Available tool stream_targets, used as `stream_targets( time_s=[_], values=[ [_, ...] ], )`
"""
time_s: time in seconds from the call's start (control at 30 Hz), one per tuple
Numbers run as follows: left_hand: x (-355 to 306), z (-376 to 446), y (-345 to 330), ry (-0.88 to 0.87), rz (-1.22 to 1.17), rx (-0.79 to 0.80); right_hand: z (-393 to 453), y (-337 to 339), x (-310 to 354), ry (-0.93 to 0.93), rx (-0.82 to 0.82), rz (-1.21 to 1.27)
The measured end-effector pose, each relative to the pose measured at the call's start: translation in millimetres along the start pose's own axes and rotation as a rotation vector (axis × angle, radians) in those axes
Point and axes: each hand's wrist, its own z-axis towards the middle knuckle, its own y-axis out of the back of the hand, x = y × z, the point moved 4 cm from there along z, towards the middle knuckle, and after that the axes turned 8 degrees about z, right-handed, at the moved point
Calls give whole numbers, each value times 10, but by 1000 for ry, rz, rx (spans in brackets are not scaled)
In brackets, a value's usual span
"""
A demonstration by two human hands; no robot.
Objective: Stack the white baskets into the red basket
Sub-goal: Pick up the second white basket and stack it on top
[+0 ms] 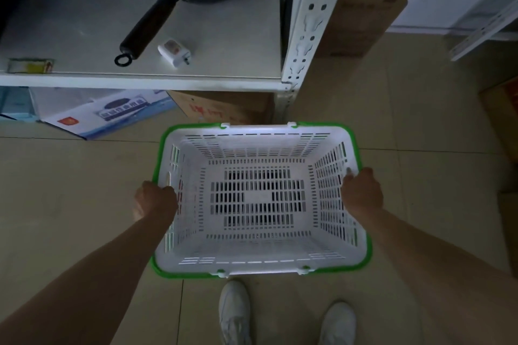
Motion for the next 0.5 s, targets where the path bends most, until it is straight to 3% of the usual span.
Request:
stream_targets(
  time_s=[0.37, 0.5],
  values=[
    [88, 139, -287, -138, 195, 2, 98, -193, -127, -5, 44, -136],
    [187, 144, -284, -242, 319, -56, 92, -159, -179, 98, -14, -375]
  ],
)
